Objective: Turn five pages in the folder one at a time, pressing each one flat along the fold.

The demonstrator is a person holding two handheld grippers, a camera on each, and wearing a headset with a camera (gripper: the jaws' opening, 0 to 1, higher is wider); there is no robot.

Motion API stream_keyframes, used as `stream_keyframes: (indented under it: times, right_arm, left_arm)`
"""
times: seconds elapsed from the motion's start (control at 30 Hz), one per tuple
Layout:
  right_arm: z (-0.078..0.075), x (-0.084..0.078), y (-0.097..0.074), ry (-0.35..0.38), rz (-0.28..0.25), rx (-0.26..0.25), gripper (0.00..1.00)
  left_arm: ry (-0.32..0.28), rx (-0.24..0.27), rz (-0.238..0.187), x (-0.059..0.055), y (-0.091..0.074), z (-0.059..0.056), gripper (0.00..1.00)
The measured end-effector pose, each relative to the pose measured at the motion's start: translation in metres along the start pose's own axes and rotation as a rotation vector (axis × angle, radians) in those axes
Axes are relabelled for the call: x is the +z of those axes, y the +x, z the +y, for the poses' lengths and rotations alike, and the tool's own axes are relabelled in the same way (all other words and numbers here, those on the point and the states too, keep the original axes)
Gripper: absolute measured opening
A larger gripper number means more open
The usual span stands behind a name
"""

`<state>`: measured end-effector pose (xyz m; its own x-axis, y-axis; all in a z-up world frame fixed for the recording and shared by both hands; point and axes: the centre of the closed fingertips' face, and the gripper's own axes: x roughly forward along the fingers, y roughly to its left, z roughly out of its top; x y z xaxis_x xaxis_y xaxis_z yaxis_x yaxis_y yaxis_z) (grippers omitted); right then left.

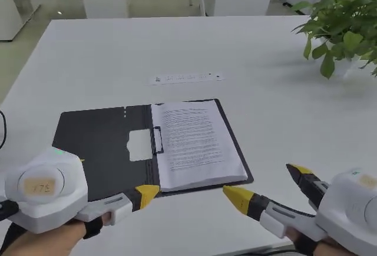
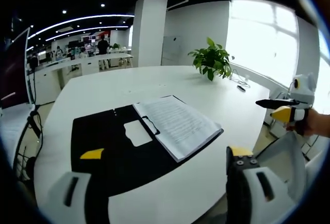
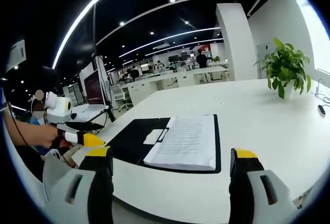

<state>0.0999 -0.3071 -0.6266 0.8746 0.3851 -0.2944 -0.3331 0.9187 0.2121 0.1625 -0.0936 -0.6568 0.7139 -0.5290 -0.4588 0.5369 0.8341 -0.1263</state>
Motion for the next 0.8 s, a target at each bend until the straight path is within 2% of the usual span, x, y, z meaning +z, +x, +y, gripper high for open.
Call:
stream_keyframes:
  times: [0.23,0.47,0.67,0.8]
  right_arm:
    - [0.001,0.001,-0.001,0.006,-0.007,-0.007,0.94]
    - [0.001,0.005,-0.001,0.014,-0.023,-0.018,0.93]
    - [0.002,0.003,0.0,0.012,-0.018,-0.024,0.93]
    - [0.002,0.003,0.001,0.005,-0.019,-0.029,0.92]
  left_arm:
    - [0.04,-0.044,0.011,0.005,0.02,-0.012,0.95]
    - [0.076,-0.093,0.033,0.007,0.047,-0.028,0.95]
    - [0.106,-0.142,0.079,0.001,0.075,-0.043,0.94]
    - [0.113,-0.166,0.09,-0.003,0.095,-0.049,0.92]
